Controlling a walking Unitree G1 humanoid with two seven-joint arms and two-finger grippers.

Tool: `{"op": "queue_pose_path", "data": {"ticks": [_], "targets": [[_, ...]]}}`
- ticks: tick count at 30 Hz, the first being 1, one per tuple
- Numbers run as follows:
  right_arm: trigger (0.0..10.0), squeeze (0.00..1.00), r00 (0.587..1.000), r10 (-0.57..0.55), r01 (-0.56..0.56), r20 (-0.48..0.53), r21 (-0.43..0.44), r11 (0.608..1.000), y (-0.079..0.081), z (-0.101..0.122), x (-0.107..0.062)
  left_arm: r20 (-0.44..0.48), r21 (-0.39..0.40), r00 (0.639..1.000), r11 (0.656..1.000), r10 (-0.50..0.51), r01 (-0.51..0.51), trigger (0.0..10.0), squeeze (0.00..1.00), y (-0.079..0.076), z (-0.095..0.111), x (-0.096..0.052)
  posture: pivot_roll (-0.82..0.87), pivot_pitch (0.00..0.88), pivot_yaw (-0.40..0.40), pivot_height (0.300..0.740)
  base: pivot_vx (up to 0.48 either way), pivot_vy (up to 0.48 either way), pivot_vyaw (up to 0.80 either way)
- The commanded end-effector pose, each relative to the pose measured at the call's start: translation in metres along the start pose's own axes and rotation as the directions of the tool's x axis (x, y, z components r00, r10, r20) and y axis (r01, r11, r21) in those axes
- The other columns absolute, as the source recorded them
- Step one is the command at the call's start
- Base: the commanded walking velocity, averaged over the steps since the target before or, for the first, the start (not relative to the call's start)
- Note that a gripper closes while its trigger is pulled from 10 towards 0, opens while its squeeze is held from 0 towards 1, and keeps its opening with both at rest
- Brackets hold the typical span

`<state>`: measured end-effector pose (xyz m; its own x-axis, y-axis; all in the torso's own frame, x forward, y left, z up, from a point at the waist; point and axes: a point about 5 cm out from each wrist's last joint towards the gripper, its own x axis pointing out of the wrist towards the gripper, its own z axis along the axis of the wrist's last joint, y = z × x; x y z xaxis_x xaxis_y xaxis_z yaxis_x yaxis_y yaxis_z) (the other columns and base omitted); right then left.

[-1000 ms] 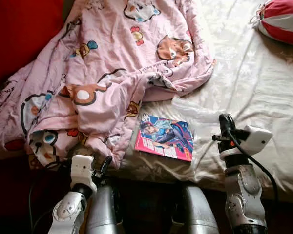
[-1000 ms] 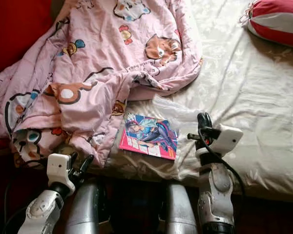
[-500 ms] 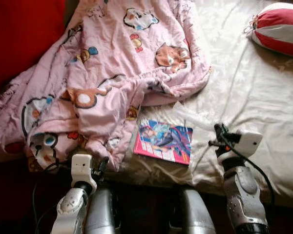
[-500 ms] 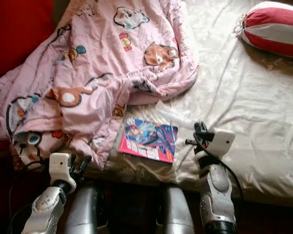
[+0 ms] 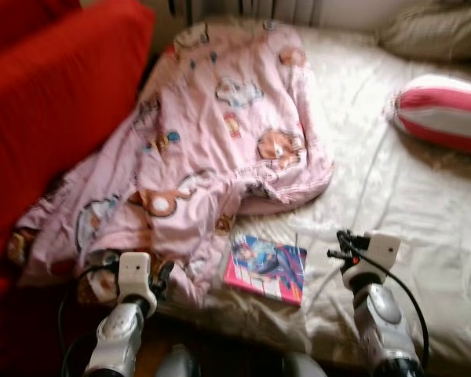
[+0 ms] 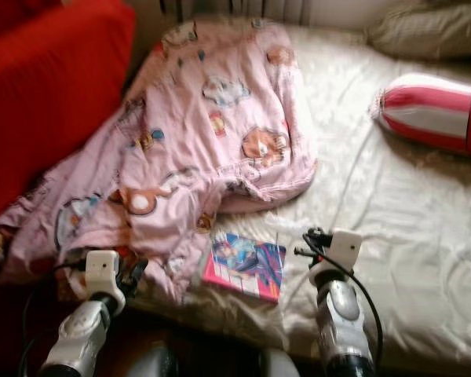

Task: Clean up the room

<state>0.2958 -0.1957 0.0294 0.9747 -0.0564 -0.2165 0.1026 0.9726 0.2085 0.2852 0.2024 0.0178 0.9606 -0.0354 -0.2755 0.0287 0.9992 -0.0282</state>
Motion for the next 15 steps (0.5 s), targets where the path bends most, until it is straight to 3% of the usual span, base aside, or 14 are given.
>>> {"op": "queue_pose_path", "data": {"ticks": [1,7,8,15], "targets": [[10.0,0.00,0.995,-0.058,0.058,-0.078,-0.007,0.998,-0.011,-0.016,-0.004,-0.073,0.002,0.997,1.000,0.011,-0.011,10.0,0.00,0.002,-0.015,-0.003,0.06,0.016,-0.041,0.740,0.000,0.000,0.00],[10.0,0.00,0.971,-0.105,0.103,-0.216,-0.021,0.995,-0.019,-0.041,-0.013,-0.177,0.008,0.984,1.000,0.028,-0.027,10.0,0.00,0.003,-0.032,-0.006,0.05,0.000,-0.036,0.740,0.000,0.000,0.00],[10.0,0.00,0.952,-0.141,0.142,-0.271,-0.014,0.990,-0.025,-0.051,-0.018,-0.226,0.011,0.973,0.999,0.041,-0.039,10.0,0.00,0.004,-0.040,-0.009,0.05,0.000,-0.035,0.740,0.000,0.000,0.00],[10.0,0.00,0.900,-0.177,0.185,-0.399,-0.018,0.983,-0.031,-0.073,-0.032,-0.330,-0.012,0.939,0.994,0.100,-0.110,10.0,0.00,0.009,-0.060,-0.020,0.05,0.000,-0.048,0.740,0.000,0.000,0.00]]}}
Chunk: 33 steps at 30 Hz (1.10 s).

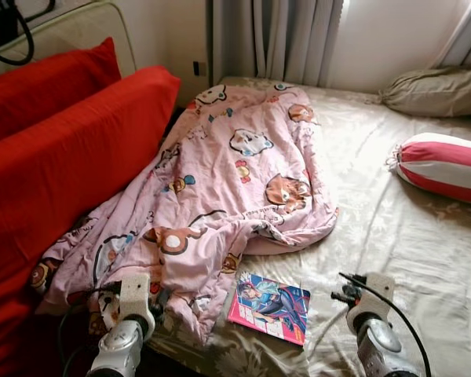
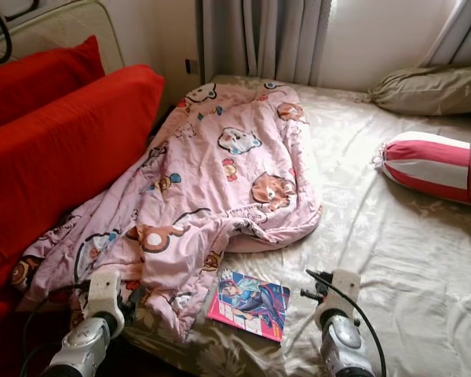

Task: Clean up the room

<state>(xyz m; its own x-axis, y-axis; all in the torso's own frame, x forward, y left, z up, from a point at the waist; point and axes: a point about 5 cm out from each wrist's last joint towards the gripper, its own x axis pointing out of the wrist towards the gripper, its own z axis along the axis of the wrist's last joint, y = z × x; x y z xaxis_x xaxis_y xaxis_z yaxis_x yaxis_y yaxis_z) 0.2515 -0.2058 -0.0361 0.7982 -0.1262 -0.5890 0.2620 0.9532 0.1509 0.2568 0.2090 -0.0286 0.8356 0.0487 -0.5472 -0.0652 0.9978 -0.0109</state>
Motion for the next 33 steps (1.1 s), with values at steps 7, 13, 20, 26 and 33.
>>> {"op": "queue_pose_path", "data": {"ticks": [7,13,20,26,33], "targets": [[10.0,0.00,0.990,-0.036,0.034,-0.139,-0.019,0.999,-0.012,-0.028,-0.008,-0.136,-0.034,0.990,0.999,0.028,-0.033,10.0,0.00,0.002,-0.034,-0.010,0.03,0.000,-0.043,0.740,0.000,0.000,0.00],[10.0,0.00,0.981,-0.068,0.072,-0.180,0.012,0.997,-0.021,-0.043,-0.014,-0.199,-0.039,0.978,0.997,0.057,-0.066,10.0,0.00,0.022,-0.054,-0.023,0.02,0.000,-0.030,0.740,0.000,0.000,0.00],[10.0,0.00,0.972,-0.092,0.098,-0.214,0.016,0.995,-0.026,-0.055,-0.020,-0.226,-0.034,0.970,0.994,0.095,-0.105,10.0,0.00,0.043,-0.059,-0.030,0.02,0.000,-0.005,0.740,0.000,0.000,0.00],[10.0,0.00,0.969,-0.088,0.087,-0.231,-0.013,0.996,-0.030,-0.060,-0.023,-0.248,-0.037,0.964,0.994,0.095,-0.108,10.0,0.00,0.046,-0.067,-0.035,0.01,0.000,-0.009,0.740,0.000,0.000,0.00],[10.0,0.00,0.966,-0.113,0.108,-0.233,-0.033,0.994,-0.046,-0.059,-0.027,-0.285,-0.067,0.953,0.990,0.101,-0.125,10.0,0.00,0.044,-0.084,-0.045,0.01,0.000,-0.046,0.740,0.000,0.000,0.42]]}}
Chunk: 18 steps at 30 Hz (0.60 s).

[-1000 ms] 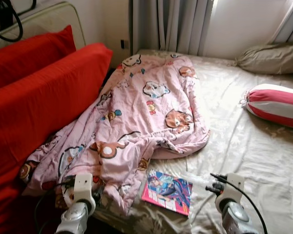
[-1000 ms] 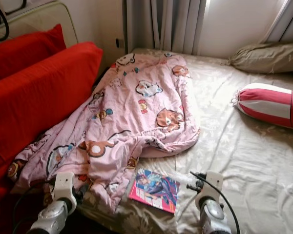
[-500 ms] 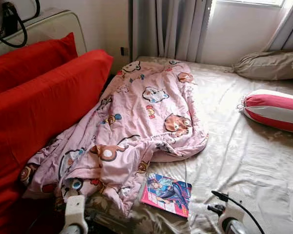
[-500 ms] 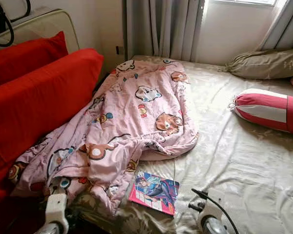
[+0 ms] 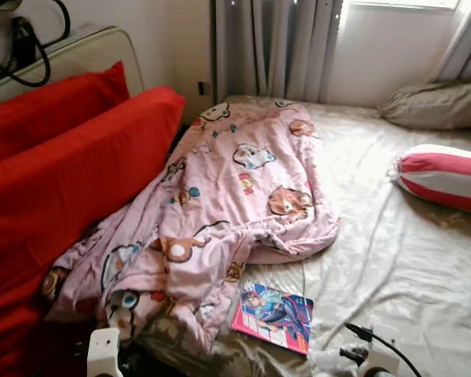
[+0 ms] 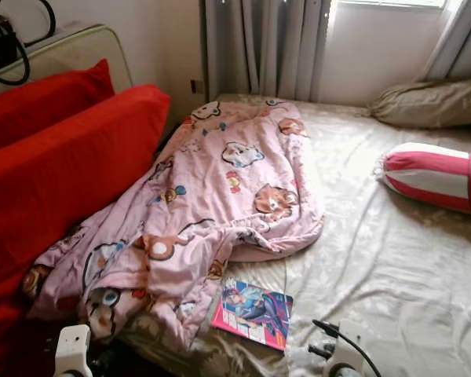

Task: Clean up the room

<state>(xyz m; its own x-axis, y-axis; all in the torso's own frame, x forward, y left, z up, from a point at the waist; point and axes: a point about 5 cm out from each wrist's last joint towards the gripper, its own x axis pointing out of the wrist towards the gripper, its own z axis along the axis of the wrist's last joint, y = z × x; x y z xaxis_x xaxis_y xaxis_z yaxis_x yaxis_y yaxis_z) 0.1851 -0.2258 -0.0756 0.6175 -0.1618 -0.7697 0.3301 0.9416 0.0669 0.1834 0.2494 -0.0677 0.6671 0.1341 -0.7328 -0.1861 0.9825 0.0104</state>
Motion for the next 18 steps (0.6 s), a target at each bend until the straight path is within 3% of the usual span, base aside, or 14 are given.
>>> {"op": "queue_pose_path", "data": {"ticks": [1,9,14,18], "targets": [[10.0,0.00,1.000,-0.008,0.008,-0.006,-0.017,1.000,-0.008,0.004,0.000,-0.052,-0.030,0.999,1.000,0.007,-0.009,10.0,0.00,-0.001,-0.019,-0.005,0.01,0.000,-0.060,0.740,0.000,0.000,0.80],[10.0,0.00,1.000,-0.005,0.006,0.022,-0.027,1.000,-0.014,0.016,0.001,-0.081,-0.033,0.997,0.999,0.004,-0.007,10.0,0.00,-0.006,-0.026,-0.005,-0.02,0.000,-0.036,0.740,0.000,0.000,0.80],[10.0,0.00,1.000,-0.009,0.009,0.011,0.000,1.000,-0.011,0.011,0.001,-0.075,-0.002,0.997,1.000,-0.001,0.001,10.0,0.00,-0.007,-0.023,-0.004,-0.02,0.000,-0.011,0.740,0.000,0.000,0.80],[10.0,0.00,1.000,0.013,-0.013,-0.018,-0.002,1.000,-0.005,0.001,0.000,-0.054,-0.011,0.998,1.000,0.022,-0.023,10.0,0.00,-0.007,-0.017,-0.003,0.02,0.000,-0.049,0.740,0.000,0.000,0.80]]}}
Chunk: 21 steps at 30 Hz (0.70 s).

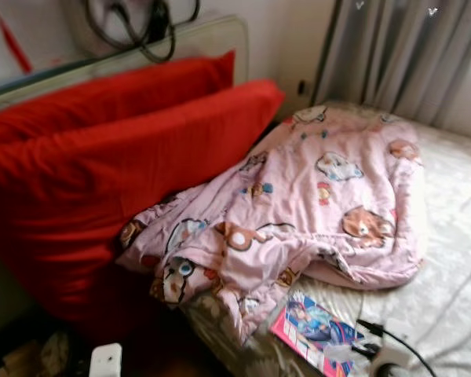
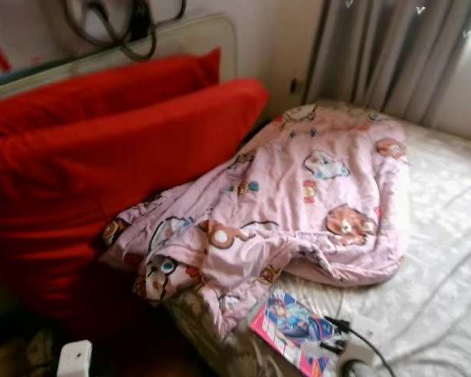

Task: Clean up the room

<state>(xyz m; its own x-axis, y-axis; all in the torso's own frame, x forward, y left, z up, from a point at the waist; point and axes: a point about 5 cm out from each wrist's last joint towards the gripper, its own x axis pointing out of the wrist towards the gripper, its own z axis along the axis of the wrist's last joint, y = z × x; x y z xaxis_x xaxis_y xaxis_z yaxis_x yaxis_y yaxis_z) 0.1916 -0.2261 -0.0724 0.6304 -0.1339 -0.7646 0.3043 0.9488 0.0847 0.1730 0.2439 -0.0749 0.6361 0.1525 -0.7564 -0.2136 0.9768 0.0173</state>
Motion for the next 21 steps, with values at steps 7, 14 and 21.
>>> {"op": "queue_pose_path", "data": {"ticks": [7,14,21], "targets": [[10.0,0.00,0.998,-0.008,0.008,-0.066,-0.009,1.000,-0.005,-0.024,-0.006,0.004,-0.022,1.000,1.000,0.018,-0.018,10.0,0.00,-0.007,0.009,0.004,0.04,0.004,-0.075,0.740,0.000,0.000,0.80],[10.0,0.00,0.995,0.018,-0.020,-0.102,-0.014,1.000,-0.001,-0.052,-0.014,0.021,-0.026,1.000,0.999,0.022,-0.021,10.0,0.00,-0.012,0.020,0.007,0.07,0.010,-0.107,0.740,0.000,0.000,0.69],[10.0,0.00,0.996,0.003,-0.001,-0.094,0.017,1.000,-0.006,-0.049,-0.013,0.014,-0.038,1.000,0.999,0.024,-0.023,10.0,0.00,-0.014,0.016,0.007,0.09,0.000,-0.081,0.740,0.000,0.000,0.00]]}}
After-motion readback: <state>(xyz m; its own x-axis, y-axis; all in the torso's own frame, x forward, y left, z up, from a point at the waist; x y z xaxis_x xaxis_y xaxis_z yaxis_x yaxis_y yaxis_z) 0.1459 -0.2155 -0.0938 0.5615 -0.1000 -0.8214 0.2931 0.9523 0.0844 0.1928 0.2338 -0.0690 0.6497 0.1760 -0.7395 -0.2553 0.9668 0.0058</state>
